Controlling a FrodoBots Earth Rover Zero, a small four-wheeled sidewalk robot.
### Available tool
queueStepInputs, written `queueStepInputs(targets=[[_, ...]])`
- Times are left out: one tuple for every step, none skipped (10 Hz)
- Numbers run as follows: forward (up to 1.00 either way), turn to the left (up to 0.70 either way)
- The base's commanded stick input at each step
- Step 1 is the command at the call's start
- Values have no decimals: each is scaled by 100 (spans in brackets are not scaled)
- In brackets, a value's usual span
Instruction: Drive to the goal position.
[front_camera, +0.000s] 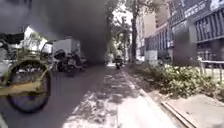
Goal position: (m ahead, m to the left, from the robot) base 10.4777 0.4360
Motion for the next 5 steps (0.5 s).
queueStepInputs(targets=[[70,0],[70,0],[70,0],[70,0],[70,0]])
